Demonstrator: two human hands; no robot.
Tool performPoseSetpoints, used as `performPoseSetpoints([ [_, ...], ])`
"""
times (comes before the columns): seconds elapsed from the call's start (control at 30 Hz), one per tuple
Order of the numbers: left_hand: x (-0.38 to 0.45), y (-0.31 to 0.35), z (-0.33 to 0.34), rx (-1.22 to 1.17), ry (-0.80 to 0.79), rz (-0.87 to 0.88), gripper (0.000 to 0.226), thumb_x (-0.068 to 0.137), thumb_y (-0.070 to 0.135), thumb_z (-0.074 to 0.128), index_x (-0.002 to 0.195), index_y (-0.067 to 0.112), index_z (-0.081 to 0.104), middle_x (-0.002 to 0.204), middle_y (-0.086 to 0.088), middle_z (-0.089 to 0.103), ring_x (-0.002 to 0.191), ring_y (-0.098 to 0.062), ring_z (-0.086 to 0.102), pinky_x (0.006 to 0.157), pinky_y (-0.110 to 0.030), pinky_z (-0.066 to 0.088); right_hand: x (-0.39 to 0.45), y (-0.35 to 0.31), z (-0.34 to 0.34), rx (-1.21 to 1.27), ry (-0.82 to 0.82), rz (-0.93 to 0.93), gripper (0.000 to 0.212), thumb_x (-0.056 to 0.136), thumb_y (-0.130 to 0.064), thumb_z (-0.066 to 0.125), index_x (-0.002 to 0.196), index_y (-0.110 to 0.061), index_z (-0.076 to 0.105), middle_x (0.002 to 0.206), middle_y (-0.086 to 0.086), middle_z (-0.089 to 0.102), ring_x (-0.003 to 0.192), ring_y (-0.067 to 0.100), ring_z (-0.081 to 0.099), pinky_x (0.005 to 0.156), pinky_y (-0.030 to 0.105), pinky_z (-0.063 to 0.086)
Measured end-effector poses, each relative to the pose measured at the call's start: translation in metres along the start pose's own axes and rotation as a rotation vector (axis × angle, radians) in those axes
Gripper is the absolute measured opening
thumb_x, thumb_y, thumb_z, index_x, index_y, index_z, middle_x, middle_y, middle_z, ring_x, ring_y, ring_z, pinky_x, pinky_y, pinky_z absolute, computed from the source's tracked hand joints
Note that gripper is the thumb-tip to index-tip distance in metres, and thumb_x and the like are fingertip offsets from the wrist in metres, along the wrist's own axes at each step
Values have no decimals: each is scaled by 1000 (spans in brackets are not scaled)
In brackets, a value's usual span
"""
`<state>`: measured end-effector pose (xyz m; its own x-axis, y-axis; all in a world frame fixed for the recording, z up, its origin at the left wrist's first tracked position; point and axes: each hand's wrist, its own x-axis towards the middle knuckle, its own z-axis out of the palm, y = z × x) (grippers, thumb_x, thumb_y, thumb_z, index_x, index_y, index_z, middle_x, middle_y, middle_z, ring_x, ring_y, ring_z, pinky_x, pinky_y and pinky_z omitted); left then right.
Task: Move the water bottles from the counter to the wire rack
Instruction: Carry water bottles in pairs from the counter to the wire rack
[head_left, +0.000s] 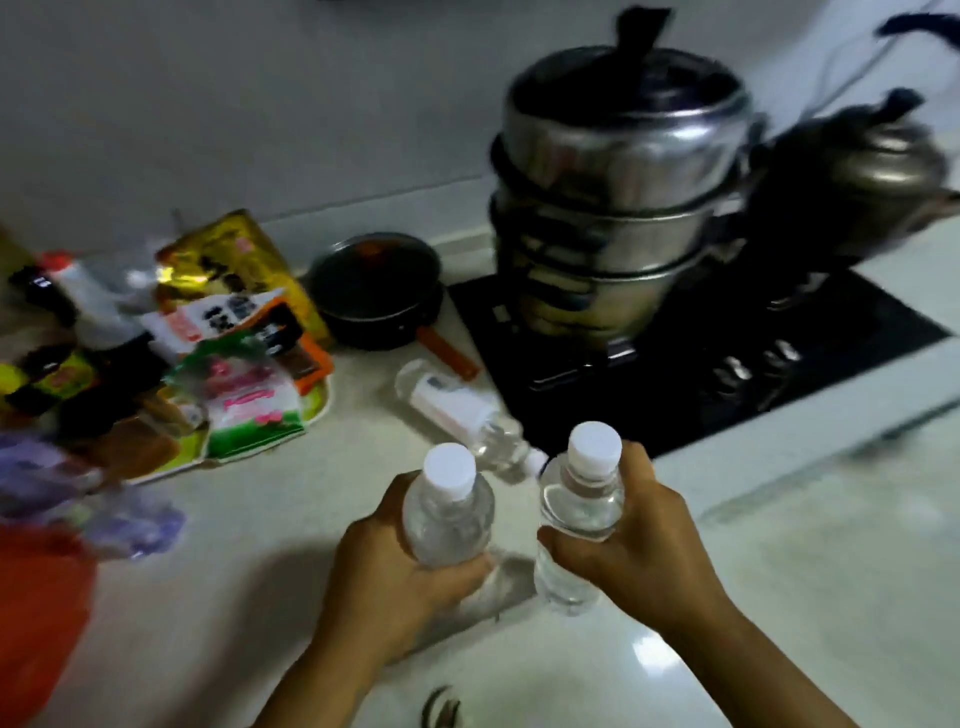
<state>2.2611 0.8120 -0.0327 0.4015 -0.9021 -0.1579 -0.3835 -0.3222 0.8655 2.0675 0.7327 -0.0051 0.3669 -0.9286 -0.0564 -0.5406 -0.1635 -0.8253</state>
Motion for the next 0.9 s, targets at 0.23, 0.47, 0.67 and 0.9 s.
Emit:
performPoseSetpoints([
  [0.23, -35, 85, 124, 91, -208, 182, 59, 38, 58, 74, 90, 52, 48, 84, 26, 63, 82, 5, 61, 63, -10, 45, -89, 75, -122, 12, 250, 110, 62, 60, -27, 81, 103, -36, 38, 92, -12, 63, 82, 11, 62, 63, 17, 46],
  [0.47, -97, 154, 270, 64, -363, 311, 65, 37, 56, 76, 98, 50, 53, 89, 26, 68, 86, 2, 64, 75, -26, 55, -185, 157, -243, 28, 456, 226, 64, 60, -31, 82, 104, -37, 37, 100, -8, 60, 88, 15, 60, 66, 15, 43],
  [0.67, -114, 201, 369, 77, -579, 344, 59, 50, 36, 87, 97, 48, 54, 93, 37, 63, 86, 11, 61, 72, -22, 53, -242, 216, -326, 55, 653, 384, 66, 59, -33, 82, 104, -39, 35, 99, -8, 59, 88, 17, 59, 74, 28, 48],
  [0.9, -75, 268, 485, 140, -708, 407, 57, 51, 31, 88, 94, 46, 54, 89, 19, 68, 85, 2, 62, 67, -18, 49, -237, 294, -414, 79, 894, 492, 64, 57, -31, 83, 103, -37, 39, 93, -13, 57, 85, 16, 59, 74, 31, 48],
])
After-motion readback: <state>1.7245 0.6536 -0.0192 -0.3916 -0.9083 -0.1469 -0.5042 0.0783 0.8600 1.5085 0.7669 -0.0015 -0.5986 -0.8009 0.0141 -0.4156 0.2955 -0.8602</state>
